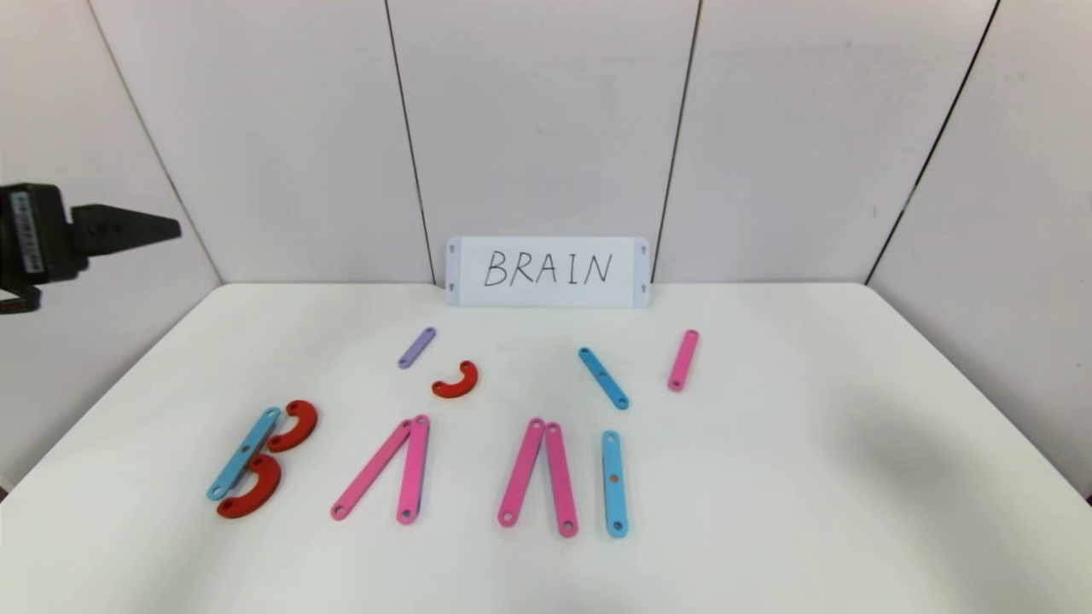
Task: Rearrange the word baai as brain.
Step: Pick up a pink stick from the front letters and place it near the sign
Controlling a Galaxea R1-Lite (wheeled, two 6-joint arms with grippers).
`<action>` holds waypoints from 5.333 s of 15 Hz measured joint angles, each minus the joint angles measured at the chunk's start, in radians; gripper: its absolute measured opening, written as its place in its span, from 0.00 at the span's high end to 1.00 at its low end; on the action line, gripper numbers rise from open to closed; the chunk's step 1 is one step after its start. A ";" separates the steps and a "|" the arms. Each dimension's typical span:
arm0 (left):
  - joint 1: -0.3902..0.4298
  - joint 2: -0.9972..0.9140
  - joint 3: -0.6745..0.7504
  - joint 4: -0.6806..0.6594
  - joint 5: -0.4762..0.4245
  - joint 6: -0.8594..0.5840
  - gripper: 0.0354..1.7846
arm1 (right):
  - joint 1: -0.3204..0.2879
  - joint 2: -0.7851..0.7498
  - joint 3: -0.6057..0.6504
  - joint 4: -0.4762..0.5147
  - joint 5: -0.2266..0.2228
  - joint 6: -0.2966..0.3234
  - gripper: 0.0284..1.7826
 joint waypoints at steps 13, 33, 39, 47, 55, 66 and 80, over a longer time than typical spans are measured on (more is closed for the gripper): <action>-0.110 0.380 -0.072 0.191 -0.055 -0.012 0.04 | 0.141 0.381 0.071 0.103 0.018 0.014 0.04; -0.241 0.402 0.054 0.194 -0.044 -0.035 0.04 | 0.191 0.430 0.150 -0.013 0.041 0.023 0.04; -0.263 0.448 0.056 0.191 -0.043 -0.036 0.04 | 0.201 0.482 0.145 -0.013 0.031 0.022 0.04; -0.284 0.514 0.070 0.194 -0.006 -0.032 0.04 | 0.201 0.485 0.146 -0.013 0.029 0.023 0.04; -0.284 0.569 0.082 0.190 -0.003 0.004 0.04 | 0.201 0.483 0.147 -0.013 0.028 0.021 0.04; -0.315 0.592 0.121 0.104 -0.004 0.011 0.04 | 0.202 0.483 0.148 -0.013 0.027 0.021 0.04; -0.313 0.614 0.124 0.102 0.019 0.024 0.04 | 0.203 0.483 0.148 -0.013 0.026 0.020 0.04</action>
